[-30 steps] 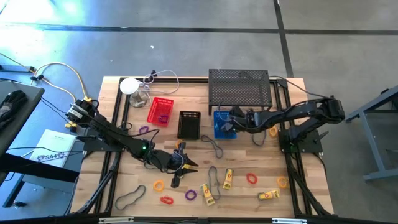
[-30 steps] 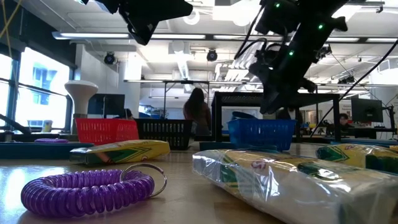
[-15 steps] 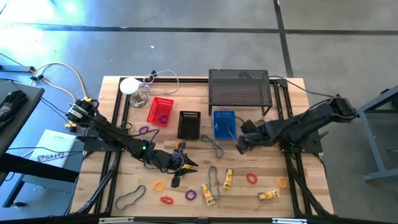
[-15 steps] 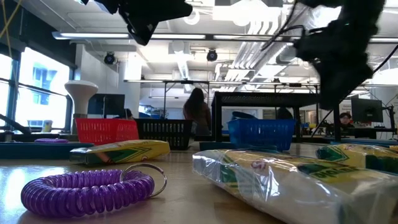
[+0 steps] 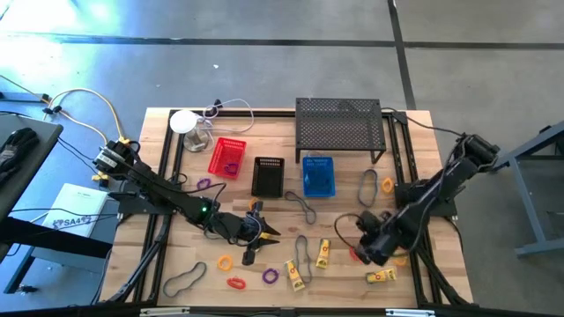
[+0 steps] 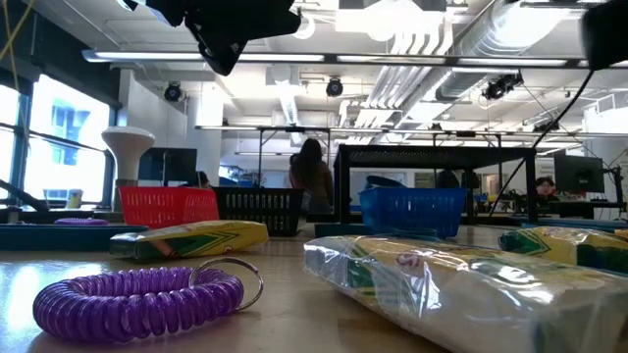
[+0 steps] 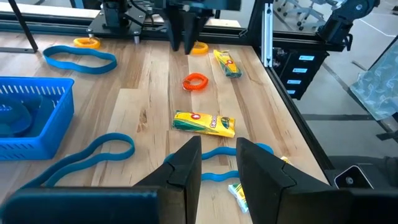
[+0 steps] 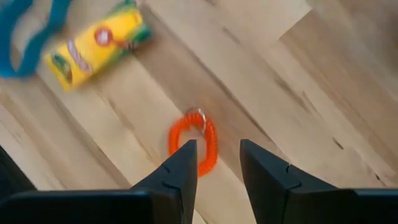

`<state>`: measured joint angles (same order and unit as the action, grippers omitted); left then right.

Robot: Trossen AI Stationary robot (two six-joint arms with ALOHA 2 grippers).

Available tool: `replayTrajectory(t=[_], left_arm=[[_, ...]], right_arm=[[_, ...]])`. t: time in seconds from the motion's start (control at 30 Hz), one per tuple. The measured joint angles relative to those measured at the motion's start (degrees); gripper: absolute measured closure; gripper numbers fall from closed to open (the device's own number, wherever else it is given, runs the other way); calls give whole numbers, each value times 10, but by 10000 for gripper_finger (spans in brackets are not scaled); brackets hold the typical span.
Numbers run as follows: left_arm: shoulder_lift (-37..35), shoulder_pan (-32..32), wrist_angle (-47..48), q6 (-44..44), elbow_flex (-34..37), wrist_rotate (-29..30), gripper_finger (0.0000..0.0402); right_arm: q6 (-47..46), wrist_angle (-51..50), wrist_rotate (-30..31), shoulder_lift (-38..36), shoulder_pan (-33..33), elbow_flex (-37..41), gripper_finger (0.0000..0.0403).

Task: Pick & Place Office Desk Supplies
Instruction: Put the right orange wrist coil keychain into the orange bin

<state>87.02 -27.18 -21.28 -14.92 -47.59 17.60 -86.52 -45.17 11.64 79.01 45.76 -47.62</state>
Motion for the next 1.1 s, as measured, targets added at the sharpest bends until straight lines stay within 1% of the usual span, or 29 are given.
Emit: replayTrajectory(t=[0.17,0.3,0.4,0.57,0.8,1.1], left_arm=[[0,0,0,-1,0,0,305],[0,0,0,-1,0,2,305],[0,3,1,-1,0,1,305],[0,13,1,10,0,1,305],[0,24,1,16,0,-1,305],[0,43,1,16,0,-1,305]], right_arm=[[33,11,0,62,46,0,294],[33,40,7,106,62,0,294],[27,69,13,131,63,0,294],[18,81,39,138,62,0,294],[8,81,105,140,51,0,294],[8,89,101,173,12,0,294]])
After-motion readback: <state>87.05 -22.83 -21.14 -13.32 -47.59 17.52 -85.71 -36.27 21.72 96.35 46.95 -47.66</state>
